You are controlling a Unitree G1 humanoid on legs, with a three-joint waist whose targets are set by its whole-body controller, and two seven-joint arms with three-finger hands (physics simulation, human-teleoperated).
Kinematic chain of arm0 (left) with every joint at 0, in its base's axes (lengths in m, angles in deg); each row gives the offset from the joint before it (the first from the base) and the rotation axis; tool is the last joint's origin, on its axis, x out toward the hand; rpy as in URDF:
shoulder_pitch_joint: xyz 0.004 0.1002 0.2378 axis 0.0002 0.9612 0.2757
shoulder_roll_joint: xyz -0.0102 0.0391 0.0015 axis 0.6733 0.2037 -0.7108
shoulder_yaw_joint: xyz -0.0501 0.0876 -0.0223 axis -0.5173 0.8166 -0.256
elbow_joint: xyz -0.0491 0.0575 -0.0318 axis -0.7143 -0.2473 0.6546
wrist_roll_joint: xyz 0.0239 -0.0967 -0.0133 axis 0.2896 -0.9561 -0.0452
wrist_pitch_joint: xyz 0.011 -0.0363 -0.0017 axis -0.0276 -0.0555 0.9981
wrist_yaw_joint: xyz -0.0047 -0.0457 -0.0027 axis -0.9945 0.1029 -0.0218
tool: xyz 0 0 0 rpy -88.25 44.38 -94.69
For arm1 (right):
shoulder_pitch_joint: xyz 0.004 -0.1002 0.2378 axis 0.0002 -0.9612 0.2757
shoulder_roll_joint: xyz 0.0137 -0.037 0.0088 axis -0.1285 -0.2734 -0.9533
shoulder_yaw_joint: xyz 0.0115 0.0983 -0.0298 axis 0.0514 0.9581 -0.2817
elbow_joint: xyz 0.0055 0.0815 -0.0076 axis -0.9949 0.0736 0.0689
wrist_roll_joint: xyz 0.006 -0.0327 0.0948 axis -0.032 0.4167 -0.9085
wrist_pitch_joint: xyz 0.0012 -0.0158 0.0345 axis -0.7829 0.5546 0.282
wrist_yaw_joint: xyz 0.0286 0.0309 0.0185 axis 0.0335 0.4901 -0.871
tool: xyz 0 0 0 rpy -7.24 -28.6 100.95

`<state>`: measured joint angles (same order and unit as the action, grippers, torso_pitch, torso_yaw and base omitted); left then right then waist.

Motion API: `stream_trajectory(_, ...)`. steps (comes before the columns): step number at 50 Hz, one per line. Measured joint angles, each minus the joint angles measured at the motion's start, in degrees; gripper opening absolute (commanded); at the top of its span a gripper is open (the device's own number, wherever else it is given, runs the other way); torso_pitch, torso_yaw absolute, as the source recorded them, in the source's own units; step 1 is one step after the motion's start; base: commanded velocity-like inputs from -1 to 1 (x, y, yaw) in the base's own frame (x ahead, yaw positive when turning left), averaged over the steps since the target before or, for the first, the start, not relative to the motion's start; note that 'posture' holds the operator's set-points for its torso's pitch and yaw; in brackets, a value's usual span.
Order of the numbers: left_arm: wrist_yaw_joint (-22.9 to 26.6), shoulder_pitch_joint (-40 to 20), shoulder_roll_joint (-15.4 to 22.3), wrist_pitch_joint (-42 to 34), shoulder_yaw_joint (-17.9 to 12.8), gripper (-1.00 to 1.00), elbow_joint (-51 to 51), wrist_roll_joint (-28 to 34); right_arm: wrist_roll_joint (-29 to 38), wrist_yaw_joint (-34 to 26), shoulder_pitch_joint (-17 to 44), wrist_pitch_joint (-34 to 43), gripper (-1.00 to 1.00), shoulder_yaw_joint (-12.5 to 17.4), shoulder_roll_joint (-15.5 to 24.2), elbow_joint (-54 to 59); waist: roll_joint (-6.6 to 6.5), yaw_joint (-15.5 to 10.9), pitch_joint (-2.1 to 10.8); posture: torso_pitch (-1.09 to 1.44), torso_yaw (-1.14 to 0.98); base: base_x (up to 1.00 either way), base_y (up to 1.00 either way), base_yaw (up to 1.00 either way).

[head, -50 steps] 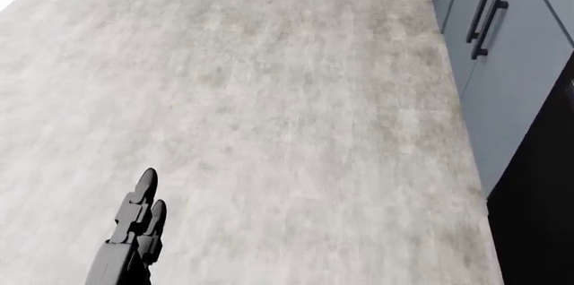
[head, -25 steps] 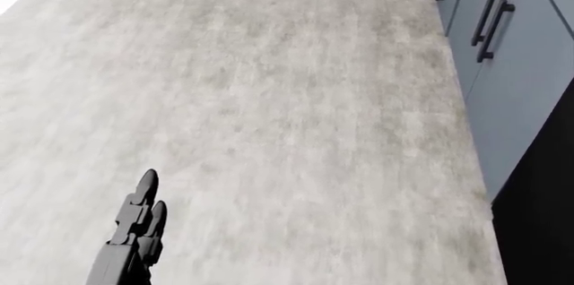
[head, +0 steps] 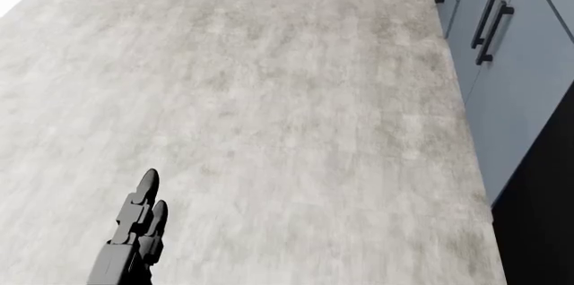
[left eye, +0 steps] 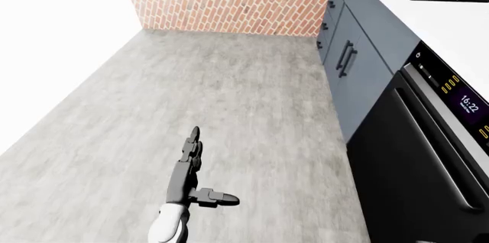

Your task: Close the dishwasher door

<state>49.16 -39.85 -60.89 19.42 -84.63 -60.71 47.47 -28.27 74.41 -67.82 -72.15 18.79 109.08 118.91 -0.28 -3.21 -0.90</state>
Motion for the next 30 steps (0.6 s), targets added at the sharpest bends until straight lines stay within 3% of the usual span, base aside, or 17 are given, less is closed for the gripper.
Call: stream_trajectory(30, 0.16, 0.34, 0.01, -0.39, -0.05, 1.00, 0.75, -0.03, -1.82, -1.14, -0.88, 1.25, 1.00, 0.60, 1.30, -0.64, 0.00, -0.54, 0.05, 0.00, 0.00, 0.00, 0.00, 0.00)
